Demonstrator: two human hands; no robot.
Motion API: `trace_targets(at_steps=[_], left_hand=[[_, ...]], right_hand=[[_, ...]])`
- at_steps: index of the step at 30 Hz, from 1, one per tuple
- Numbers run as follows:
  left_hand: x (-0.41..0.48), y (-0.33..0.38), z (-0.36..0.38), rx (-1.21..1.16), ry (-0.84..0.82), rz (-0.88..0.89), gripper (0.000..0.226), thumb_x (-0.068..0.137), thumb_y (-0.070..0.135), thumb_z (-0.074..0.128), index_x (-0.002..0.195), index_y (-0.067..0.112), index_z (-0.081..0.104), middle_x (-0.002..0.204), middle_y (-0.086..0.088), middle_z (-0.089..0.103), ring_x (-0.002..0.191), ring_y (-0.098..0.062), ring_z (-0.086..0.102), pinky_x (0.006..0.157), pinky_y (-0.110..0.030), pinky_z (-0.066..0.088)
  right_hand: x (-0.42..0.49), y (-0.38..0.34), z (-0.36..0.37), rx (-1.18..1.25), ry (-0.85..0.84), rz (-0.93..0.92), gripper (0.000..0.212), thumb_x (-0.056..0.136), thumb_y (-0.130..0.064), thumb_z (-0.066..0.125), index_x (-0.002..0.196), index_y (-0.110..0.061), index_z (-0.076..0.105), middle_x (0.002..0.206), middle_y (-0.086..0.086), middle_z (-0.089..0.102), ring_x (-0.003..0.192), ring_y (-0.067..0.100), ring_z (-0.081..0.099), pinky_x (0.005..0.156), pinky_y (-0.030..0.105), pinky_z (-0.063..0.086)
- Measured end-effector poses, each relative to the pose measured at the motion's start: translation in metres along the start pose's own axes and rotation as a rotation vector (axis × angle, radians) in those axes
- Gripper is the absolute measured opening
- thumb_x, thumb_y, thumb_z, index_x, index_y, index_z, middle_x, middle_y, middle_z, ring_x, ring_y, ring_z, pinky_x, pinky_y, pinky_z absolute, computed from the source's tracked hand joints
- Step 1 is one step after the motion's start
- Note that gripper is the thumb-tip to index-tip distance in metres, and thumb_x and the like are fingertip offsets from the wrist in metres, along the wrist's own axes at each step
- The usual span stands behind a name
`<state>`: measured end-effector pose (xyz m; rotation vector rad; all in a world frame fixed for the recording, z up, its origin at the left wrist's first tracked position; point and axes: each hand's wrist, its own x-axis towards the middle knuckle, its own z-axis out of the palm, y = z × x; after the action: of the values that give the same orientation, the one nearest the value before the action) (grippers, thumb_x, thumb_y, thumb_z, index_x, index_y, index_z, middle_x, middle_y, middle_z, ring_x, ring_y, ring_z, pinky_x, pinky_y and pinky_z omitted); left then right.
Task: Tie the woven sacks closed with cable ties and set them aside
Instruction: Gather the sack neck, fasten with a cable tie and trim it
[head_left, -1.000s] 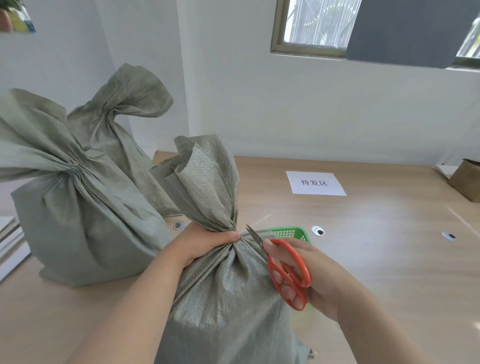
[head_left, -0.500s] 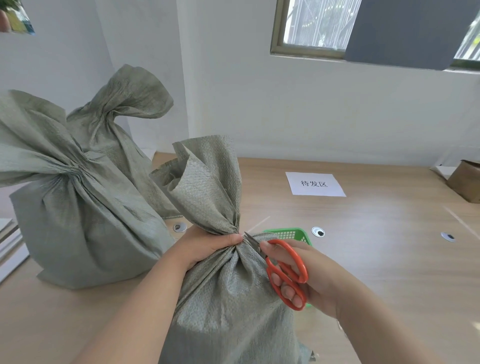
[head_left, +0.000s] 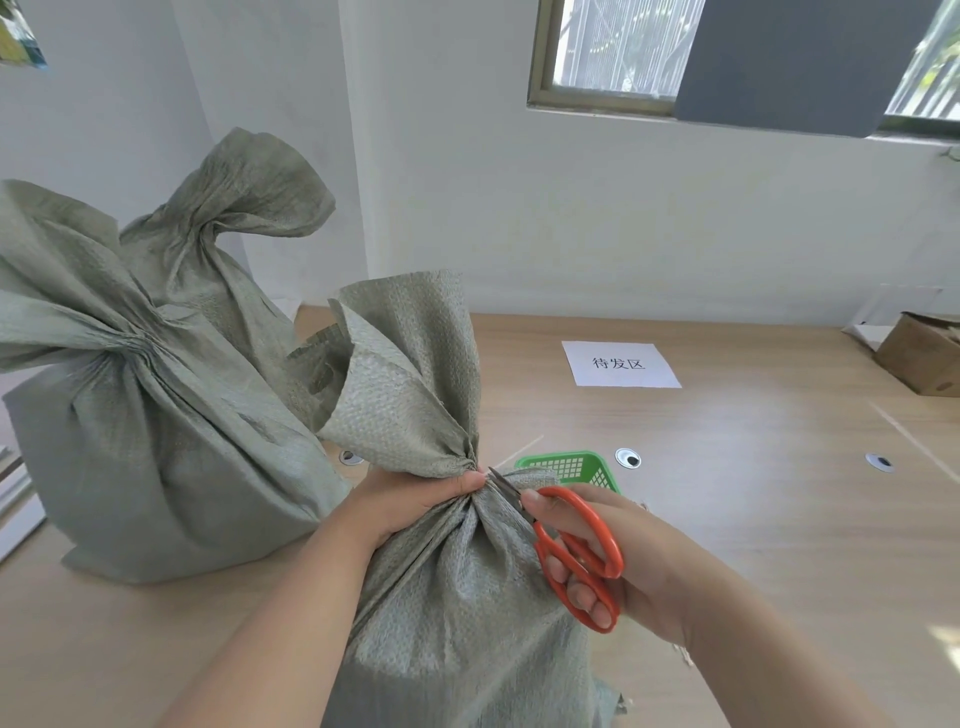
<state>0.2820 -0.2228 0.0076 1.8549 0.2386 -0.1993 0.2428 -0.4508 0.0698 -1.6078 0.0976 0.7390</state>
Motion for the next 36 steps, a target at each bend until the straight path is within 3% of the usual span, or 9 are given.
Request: trace_targets(at_steps=[4,8,14,22,27,36], left_hand=[[-0.007,0.0,0.001,-0.009,0.013,-0.078,0.069,0.054,0.057,0.091,0.112,0.024,0.073,0.111,0.012,0.072,0.108,-0.01,0.065,0.106,-0.035,0.047],[-0.014,0.003,0.002,-0.017,0.022,-0.115,0.051,0.058,0.053,0.091,0.097,0.027,0.072,0.1,0.015,0.07,0.104,-0.011,0.065,0.105,-0.032,0.046],[-0.017,0.002,0.001,-0.016,0.025,-0.22,0.089,0.041,0.067,0.091,0.114,0.02,0.073,0.116,0.006,0.071,0.11,-0.016,0.066,0.107,-0.037,0.046],[-0.025,0.006,0.002,0.005,-0.003,-0.201,0.082,0.049,0.063,0.09,0.118,0.021,0.072,0.121,0.004,0.07,0.114,-0.016,0.064,0.109,-0.037,0.045],[-0.03,0.011,0.006,0.016,-0.046,-0.197,0.074,0.062,0.055,0.086,0.125,0.021,0.067,0.126,0.003,0.066,0.118,-0.016,0.06,0.106,-0.03,0.042],[-0.03,0.012,0.004,0.033,-0.07,-0.149,0.098,0.04,0.073,0.087,0.122,0.024,0.07,0.125,0.01,0.068,0.116,-0.012,0.062,0.111,-0.037,0.042]], right_hand=[[-0.003,0.002,0.002,-0.009,0.002,-0.003,0.056,0.082,-0.046,0.077,0.113,-0.005,0.053,0.07,0.015,0.056,0.044,0.022,0.046,0.037,0.023,0.038],[-0.006,0.003,0.002,0.005,-0.003,-0.002,0.057,0.081,-0.046,0.078,0.115,-0.006,0.055,0.071,0.016,0.056,0.044,0.022,0.046,0.038,0.023,0.038],[-0.011,0.007,0.007,0.025,0.016,-0.014,0.048,0.084,-0.042,0.076,0.111,-0.008,0.055,0.071,0.016,0.057,0.043,0.022,0.046,0.036,0.023,0.038],[-0.019,0.01,0.011,0.01,0.063,-0.015,0.05,0.083,-0.046,0.076,0.114,-0.012,0.055,0.068,0.011,0.057,0.044,0.021,0.046,0.038,0.024,0.037],[-0.016,0.009,0.01,0.002,0.081,-0.011,0.051,0.084,-0.045,0.075,0.118,-0.013,0.056,0.066,0.01,0.058,0.043,0.02,0.047,0.041,0.024,0.039],[-0.019,0.011,0.01,0.009,0.062,-0.004,0.047,0.084,-0.046,0.075,0.113,-0.013,0.057,0.067,0.011,0.057,0.044,0.021,0.046,0.042,0.024,0.038]])
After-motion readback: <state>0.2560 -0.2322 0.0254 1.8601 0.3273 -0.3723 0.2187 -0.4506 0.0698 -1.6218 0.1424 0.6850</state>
